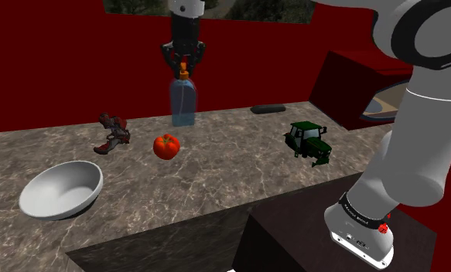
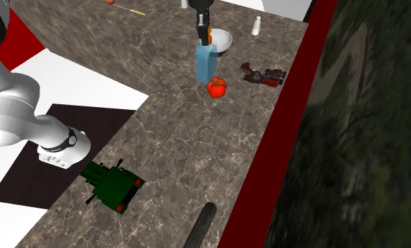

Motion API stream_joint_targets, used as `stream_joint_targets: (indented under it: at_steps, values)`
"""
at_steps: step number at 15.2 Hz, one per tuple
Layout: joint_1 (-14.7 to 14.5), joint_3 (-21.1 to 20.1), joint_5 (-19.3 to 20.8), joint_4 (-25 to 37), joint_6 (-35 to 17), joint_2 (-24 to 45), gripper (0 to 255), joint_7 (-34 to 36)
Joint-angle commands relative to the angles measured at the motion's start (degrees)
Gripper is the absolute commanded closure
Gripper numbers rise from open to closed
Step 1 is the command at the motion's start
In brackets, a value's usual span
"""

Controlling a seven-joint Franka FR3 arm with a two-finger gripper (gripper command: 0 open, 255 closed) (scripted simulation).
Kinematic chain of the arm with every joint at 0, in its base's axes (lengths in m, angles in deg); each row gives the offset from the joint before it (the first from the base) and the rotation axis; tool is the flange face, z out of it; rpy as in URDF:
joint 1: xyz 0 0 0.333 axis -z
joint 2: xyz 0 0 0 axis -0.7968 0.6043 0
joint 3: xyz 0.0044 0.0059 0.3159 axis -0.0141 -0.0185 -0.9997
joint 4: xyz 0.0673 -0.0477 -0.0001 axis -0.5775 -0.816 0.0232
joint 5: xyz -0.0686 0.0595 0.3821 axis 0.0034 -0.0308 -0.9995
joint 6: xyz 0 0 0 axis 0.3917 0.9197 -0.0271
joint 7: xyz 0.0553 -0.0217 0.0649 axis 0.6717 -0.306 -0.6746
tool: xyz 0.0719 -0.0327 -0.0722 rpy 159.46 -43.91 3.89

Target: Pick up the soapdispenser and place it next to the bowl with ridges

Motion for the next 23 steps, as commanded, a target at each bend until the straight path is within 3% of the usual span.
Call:
stream_joint_targets:
  at_steps: [1, 11, 23]
  values:
    - [-2.0, -0.9, 1.0, 3.2, 1.3, 2.0, 255, 2.8]
    - [-13.1, -3.3, 6.0, 21.3, 8.0, 14.2, 255, 14.1]
    - [-11.4, -3.4, 5.4, 7.3, -3.0, 11.3, 255, 14.8]
